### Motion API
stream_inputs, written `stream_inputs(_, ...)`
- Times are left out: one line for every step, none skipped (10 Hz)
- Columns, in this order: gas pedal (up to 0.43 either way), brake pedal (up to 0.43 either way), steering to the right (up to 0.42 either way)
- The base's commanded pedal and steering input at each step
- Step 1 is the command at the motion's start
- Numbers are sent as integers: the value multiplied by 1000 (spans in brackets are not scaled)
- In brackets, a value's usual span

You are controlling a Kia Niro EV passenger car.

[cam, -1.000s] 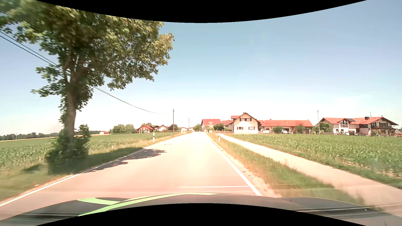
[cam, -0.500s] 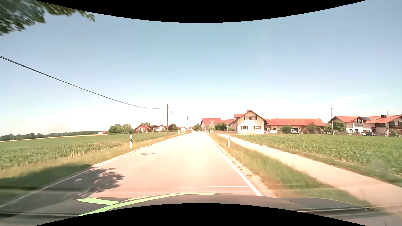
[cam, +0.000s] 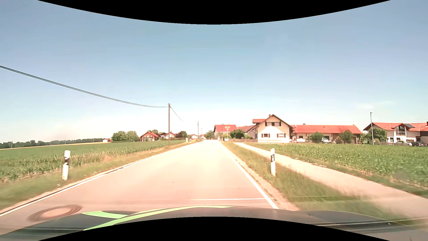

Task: Follow the waypoints while adhering to traffic rules and regulations

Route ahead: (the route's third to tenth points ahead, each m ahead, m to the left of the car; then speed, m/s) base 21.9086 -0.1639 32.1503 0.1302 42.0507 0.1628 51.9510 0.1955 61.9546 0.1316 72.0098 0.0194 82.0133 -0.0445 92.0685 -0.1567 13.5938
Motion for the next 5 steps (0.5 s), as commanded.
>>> stream_inputs(0, 43, 0)
stream_inputs(0, 73, 0)
stream_inputs(0, 85, 0)
stream_inputs(0, 110, 0)
stream_inputs(0, 140, 0)
